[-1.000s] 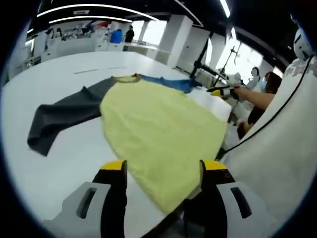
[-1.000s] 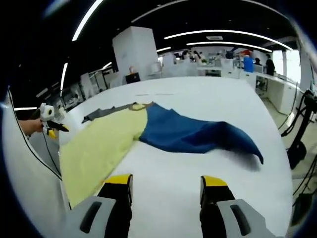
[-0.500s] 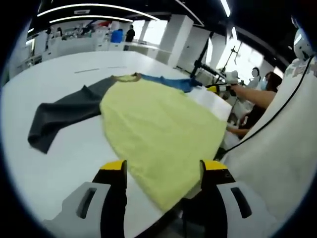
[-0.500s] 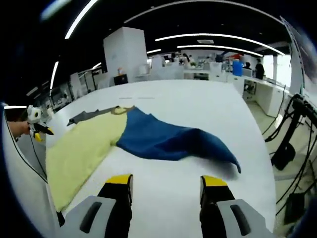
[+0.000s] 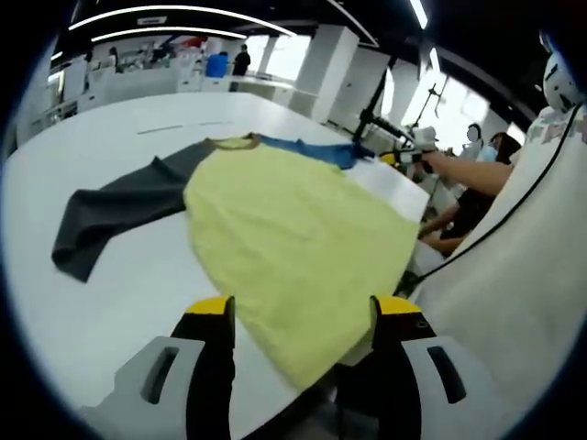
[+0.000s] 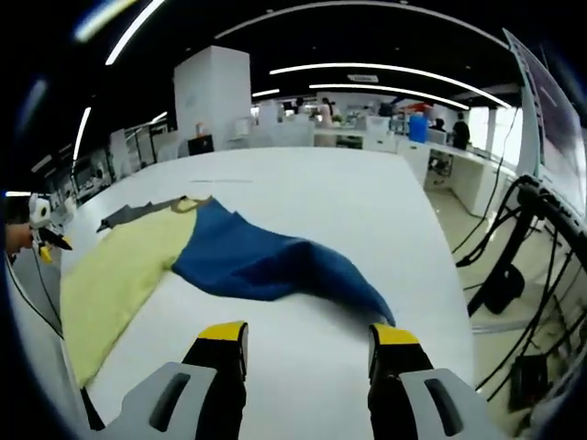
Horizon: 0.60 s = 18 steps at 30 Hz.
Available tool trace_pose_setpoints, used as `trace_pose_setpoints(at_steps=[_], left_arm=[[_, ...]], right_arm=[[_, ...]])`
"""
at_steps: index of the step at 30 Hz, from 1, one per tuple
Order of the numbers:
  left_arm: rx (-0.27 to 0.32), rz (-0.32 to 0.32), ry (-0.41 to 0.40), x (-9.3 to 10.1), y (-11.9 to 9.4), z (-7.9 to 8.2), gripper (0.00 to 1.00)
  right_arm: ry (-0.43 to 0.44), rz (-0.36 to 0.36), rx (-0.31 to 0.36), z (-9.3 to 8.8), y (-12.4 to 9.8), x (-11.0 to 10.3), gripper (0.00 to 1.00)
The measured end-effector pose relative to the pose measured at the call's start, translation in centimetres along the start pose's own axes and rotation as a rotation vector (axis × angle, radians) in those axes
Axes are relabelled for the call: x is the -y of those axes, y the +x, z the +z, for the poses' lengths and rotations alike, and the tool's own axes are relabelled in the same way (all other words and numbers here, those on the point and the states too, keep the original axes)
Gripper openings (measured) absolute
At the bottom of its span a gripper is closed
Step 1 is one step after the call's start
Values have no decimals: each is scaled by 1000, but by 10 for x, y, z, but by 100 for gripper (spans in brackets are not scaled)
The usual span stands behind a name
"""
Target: Fold the garment on the visible template until the final outline fits inside the template.
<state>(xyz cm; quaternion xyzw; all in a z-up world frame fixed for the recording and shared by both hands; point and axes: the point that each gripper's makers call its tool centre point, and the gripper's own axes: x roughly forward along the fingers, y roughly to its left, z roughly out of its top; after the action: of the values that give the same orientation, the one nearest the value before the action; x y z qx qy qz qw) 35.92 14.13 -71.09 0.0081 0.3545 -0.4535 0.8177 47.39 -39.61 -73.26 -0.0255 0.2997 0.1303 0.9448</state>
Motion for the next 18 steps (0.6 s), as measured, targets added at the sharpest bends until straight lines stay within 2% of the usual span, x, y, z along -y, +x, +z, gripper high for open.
trace_pose_setpoints(at_steps=[12,18], left_arm=[[-11,1,2,3,3,2,55],[-17,2,1,4,5,3,55]], right_arm=[[-17,-45,-16,-1,6,25,44],[-47,-57,-53,-7,13,33,39]])
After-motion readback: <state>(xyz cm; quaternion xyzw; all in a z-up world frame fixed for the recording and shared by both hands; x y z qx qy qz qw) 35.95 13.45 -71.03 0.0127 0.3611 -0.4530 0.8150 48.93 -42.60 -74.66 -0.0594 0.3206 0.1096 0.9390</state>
